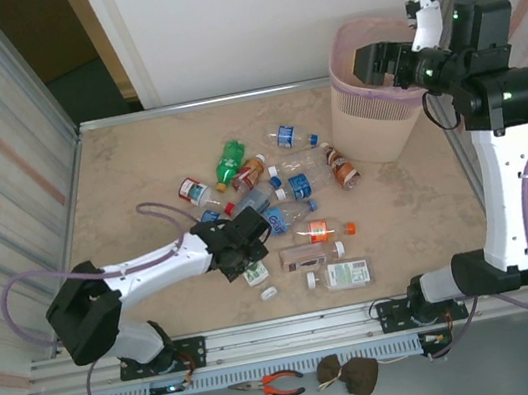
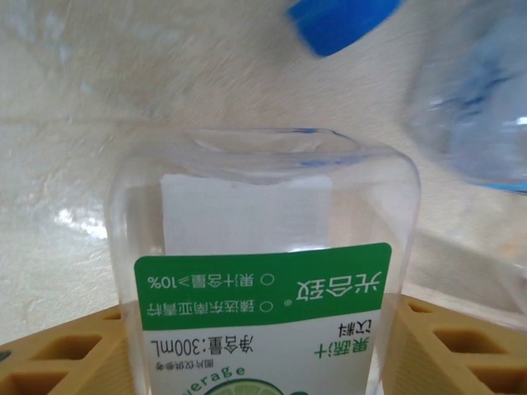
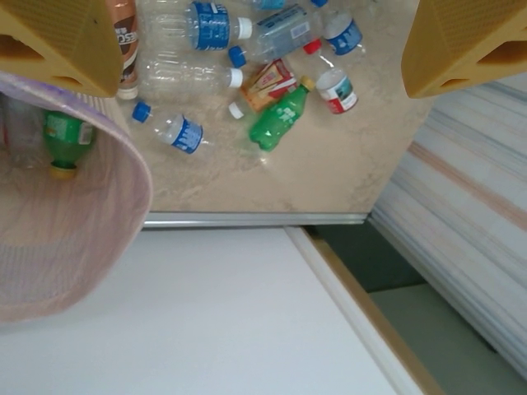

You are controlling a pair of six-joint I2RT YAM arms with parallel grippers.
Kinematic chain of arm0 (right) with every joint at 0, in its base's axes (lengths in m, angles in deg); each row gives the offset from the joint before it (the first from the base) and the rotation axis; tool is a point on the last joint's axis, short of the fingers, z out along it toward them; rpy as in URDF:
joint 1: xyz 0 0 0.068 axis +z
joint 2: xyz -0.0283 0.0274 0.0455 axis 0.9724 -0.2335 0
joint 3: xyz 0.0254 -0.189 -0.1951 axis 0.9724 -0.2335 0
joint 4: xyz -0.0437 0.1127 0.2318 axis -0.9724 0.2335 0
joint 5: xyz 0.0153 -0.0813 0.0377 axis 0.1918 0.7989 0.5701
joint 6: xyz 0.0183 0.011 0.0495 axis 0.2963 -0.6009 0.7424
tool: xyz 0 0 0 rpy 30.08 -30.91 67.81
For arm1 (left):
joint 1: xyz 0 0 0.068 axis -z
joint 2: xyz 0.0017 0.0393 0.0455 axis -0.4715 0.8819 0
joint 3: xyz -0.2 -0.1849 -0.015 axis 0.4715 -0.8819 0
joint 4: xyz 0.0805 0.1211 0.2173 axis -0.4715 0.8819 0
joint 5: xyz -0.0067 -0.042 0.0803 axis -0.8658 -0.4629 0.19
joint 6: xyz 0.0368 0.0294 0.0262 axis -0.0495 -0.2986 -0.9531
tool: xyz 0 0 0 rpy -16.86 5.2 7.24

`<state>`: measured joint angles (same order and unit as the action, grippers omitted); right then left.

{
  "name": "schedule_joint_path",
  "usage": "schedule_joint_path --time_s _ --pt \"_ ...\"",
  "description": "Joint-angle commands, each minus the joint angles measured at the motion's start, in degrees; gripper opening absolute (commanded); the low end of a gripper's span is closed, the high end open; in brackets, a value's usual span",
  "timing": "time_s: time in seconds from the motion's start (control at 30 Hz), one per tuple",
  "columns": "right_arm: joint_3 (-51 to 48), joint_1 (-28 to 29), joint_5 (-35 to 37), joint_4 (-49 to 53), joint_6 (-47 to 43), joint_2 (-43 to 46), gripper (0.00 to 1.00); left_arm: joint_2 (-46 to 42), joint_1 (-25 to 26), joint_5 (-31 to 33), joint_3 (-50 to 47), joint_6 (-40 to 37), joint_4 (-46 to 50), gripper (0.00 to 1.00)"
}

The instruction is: Put the plastic bottles in the bin

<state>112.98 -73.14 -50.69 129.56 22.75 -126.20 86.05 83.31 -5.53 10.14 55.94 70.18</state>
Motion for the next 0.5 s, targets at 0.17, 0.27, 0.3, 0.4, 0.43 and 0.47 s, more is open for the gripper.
schedule_joint_path --time_s 0.17,0.27,0.3,0.4,0.43,0.47 --pt "-14.75 9.38 1.54 -9.49 -2.69 7.96 0.87 -10.93 -1.34 6.28 3.35 -23.64 -8.08 0.60" --pt "-18.22 13.58 3.12 -10.82 -2.33 8.89 0.87 -14.54 -1.49 2.94 2.28 -35.29 -15.37 0.57" --pt "-18.82 14.92 3.59 -10.75 -2.29 8.84 0.87 -15.72 -1.50 1.51 2.14 -39.77 -17.35 0.57" --pt "-19.61 18.97 5.08 -9.08 -2.29 8.08 0.87 -18.40 -1.54 -2.50 3.18 -52.63 -19.45 0.56" --pt "-19.59 20.18 5.64 -8.47 -2.15 7.74 0.87 -19.27 -1.56 -3.16 3.69 -55.94 -19.29 0.56" --pt "-19.59 21.69 6.50 -7.94 -1.90 7.25 0.87 -20.14 -1.56 -4.04 4.03 -59.47 -19.26 0.55"
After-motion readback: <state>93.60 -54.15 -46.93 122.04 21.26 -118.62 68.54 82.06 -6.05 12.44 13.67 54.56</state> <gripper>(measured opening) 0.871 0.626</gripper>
